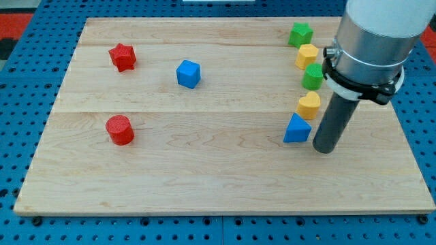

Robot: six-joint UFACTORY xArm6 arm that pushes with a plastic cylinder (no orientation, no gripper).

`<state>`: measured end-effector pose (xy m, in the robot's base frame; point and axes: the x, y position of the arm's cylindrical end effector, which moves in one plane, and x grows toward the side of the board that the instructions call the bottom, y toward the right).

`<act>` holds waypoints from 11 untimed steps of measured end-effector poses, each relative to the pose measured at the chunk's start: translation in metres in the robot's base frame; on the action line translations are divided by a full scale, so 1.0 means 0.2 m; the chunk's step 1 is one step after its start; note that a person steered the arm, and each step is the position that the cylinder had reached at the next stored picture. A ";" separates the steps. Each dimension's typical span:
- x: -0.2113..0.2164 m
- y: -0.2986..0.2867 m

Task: Place the blue triangle below the yellow heart

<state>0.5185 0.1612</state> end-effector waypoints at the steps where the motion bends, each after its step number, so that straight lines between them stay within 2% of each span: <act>1: 0.18 -0.24; 2: 0.06 -0.56; 3: -0.11 -0.67; 4: -0.21 -0.64; 5: -0.14 -0.36; 8: -0.13 -0.15; 9: -0.18 -0.46; 10: -0.42 -0.73; 11: -0.65 -0.70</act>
